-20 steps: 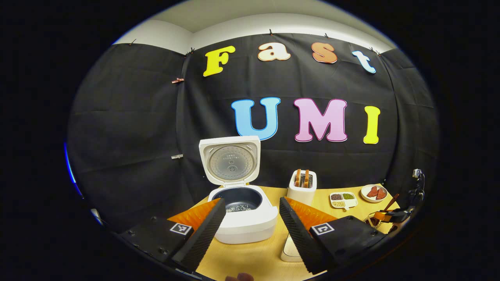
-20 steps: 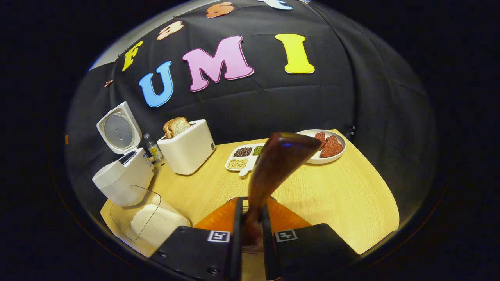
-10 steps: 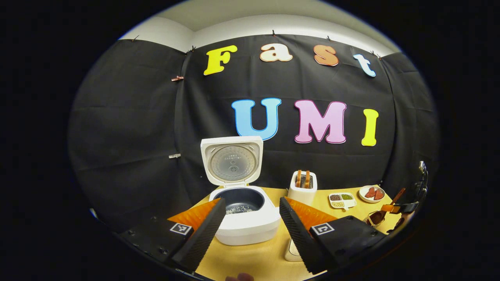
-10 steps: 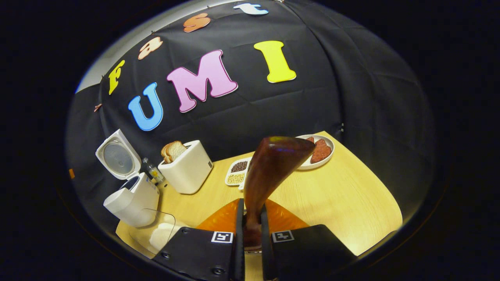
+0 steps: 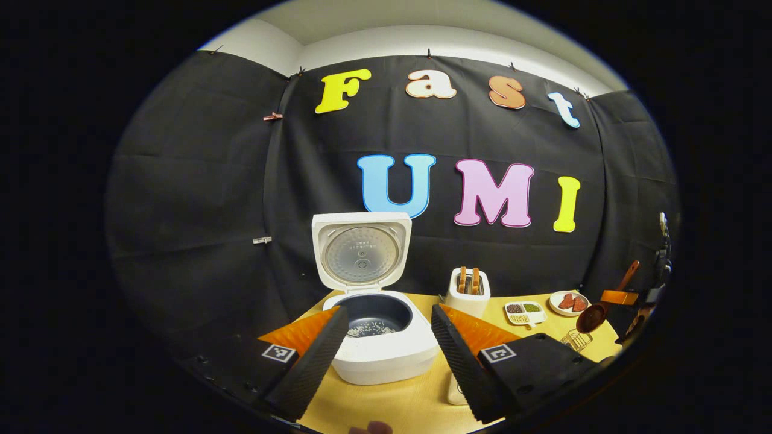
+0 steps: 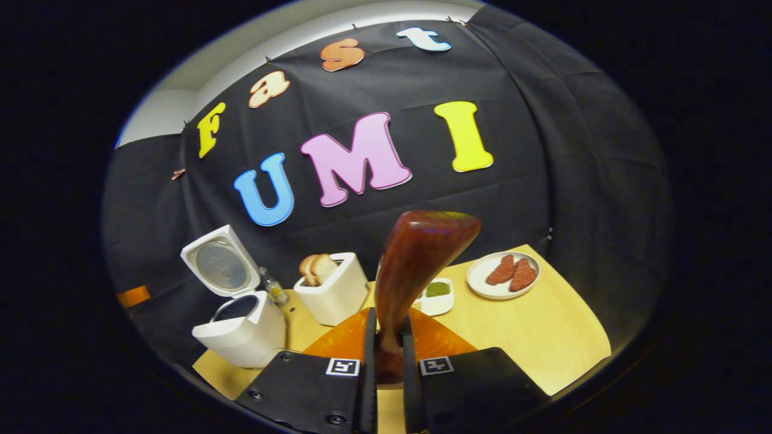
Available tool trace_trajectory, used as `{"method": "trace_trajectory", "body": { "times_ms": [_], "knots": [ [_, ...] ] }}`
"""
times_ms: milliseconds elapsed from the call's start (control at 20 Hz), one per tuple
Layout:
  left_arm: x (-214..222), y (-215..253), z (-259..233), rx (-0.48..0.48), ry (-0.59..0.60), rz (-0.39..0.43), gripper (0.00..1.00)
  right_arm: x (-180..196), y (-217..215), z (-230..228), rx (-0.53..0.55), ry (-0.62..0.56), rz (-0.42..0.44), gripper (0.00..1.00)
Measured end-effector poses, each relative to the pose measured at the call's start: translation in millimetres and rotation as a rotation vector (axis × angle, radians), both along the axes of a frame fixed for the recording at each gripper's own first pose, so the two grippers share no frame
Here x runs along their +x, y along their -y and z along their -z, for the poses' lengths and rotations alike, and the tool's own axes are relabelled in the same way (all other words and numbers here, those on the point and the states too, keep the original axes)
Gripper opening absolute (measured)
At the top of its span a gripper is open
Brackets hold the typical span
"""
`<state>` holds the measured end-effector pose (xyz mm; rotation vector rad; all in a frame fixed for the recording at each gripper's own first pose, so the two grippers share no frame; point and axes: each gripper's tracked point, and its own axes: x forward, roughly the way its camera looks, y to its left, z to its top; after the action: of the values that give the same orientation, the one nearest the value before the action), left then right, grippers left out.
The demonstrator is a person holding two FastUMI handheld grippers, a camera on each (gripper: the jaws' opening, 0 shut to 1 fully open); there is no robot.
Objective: Close the left gripper, press the button to open the rice cooker; take a wooden spoon from the chopstick holder with the right hand, scoop a spoonful of rice and pour it into the rice cooker, then put the wooden spoon back into the chopstick holder.
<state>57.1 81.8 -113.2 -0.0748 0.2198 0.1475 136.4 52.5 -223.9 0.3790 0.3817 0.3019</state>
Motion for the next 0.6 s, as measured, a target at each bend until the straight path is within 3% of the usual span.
{"method": "trace_trajectory", "body": {
  "times_ms": [250, 550, 600],
  "knots": [
    [-4, -7, 0, 0.012, 0.006, 0.024, 0.96, -27, -95, 2, -0.040, -0.002, -0.164, 0.21],
    [-17, -13, 7, -0.024, -0.004, 0.020, 0.96, -47, -161, 65, -0.242, -0.062, -0.314, 0.21],
    [-19, -16, 8, -0.022, -0.004, 0.017, 0.96, -47, -165, 82, -0.273, -0.075, -0.323, 0.15]
  ]
}}
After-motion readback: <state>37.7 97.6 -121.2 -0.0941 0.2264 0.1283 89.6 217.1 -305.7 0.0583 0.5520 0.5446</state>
